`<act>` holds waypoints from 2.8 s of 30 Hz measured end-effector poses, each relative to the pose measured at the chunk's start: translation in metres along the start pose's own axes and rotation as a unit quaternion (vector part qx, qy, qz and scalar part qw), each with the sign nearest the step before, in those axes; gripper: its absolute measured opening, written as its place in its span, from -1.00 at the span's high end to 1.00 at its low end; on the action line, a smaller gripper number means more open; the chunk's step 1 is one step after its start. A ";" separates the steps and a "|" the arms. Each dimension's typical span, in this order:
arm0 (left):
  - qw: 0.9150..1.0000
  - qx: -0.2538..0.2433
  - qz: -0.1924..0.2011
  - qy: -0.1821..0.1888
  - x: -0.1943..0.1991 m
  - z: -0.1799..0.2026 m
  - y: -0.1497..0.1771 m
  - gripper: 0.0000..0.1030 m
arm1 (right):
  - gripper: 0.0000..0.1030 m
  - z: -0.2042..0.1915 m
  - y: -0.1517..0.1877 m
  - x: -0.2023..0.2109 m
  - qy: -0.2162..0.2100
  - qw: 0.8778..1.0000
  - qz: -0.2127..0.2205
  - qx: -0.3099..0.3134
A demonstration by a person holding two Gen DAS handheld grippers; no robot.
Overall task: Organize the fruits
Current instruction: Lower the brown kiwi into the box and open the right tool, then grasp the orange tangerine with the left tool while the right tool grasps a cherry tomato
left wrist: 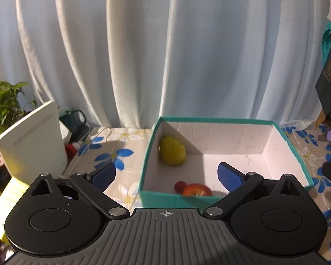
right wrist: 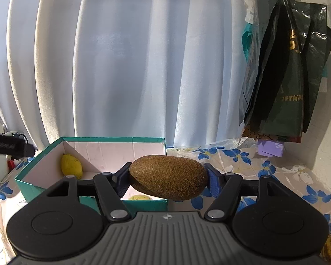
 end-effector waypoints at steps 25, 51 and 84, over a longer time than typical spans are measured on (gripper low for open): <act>0.990 0.063 -0.118 -0.033 -0.002 -0.055 0.067 -0.97 | -0.32 -0.054 0.012 -0.073 -0.028 0.997 -0.066 0.043; 0.991 0.033 -0.127 0.012 -0.008 -0.042 0.076 -0.97 | -0.88 -0.049 0.007 -0.057 -0.040 0.996 -0.060 0.049; 0.971 -0.139 -0.167 0.098 -0.005 0.014 0.145 -0.67 | -1.00 -0.023 0.074 0.057 -0.057 0.997 -0.037 0.034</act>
Point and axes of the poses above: each gripper's, at about its wrist camera, not at the fingertips, and x roughly against the way its jaws point, z to its right, y to its underside, the point moved 2 cm from there along -x, roughly the way its jaws point, and after that the axes turned 5 degrees about -z, right-handed, at the moved point
